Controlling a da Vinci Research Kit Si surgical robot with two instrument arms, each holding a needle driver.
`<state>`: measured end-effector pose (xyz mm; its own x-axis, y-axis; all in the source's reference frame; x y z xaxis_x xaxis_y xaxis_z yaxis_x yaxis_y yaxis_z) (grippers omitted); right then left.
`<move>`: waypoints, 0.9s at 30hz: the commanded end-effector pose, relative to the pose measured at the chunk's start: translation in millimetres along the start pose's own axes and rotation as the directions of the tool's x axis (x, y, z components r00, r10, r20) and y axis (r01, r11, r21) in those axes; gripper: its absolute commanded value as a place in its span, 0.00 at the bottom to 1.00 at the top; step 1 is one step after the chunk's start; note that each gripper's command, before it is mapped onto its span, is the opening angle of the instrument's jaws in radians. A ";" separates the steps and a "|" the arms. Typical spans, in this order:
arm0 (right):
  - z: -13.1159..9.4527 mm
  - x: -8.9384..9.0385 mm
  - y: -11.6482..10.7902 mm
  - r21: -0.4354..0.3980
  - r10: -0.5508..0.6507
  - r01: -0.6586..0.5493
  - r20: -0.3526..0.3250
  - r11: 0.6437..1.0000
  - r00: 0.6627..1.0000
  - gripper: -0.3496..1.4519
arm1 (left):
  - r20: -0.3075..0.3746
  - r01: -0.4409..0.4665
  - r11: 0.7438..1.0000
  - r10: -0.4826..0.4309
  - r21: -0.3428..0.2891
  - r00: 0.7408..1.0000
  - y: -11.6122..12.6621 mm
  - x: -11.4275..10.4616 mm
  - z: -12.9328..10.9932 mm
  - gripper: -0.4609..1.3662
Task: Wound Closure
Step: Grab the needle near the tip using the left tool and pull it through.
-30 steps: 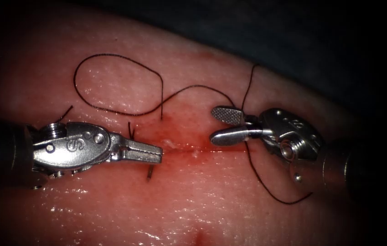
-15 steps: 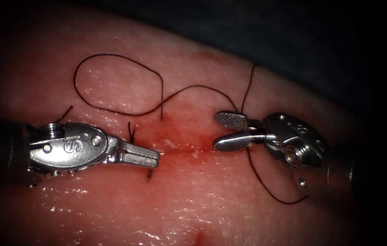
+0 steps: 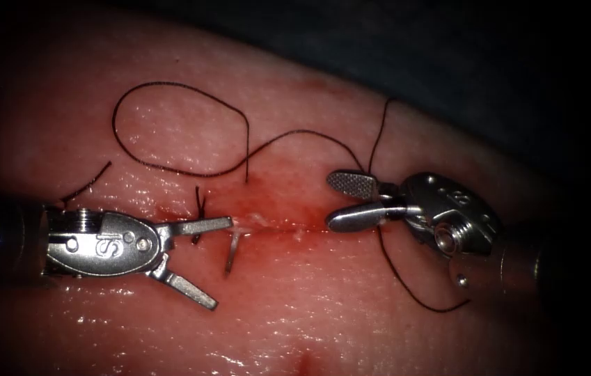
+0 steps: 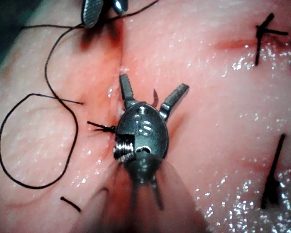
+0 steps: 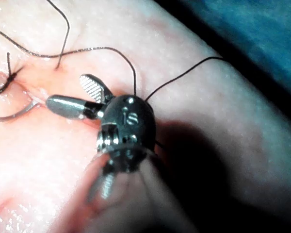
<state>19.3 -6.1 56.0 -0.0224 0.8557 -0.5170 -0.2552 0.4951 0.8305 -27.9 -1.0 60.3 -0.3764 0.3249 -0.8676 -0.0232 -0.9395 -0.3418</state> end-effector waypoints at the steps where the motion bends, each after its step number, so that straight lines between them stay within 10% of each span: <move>1: 0.0 0.0 0.0 0.000 0.001 -0.001 0.000 1.000 1.000 0.58 | 0.003 -0.012 1.000 0.012 0.011 1.000 0.0 -0.3 0.2 0.60; 12: 0.0 0.1 -0.1 0.001 0.002 -0.002 -0.003 1.000 1.000 0.57 | 0.032 -0.057 0.997 0.055 0.048 0.998 -0.1 -2.6 3.2 0.49; 27: 0.2 0.0 -0.3 -0.001 -0.003 0.003 -0.004 1.000 1.000 0.58 | 0.045 -0.063 0.997 0.061 0.047 0.997 -1.5 -6.1 4.2 0.64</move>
<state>19.6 -6.2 55.8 -0.0253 0.8534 -0.5207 -0.2563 0.4979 0.8285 -29.4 -1.9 67.7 -0.4191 0.2623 -0.8692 -0.0409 -0.9618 -0.2705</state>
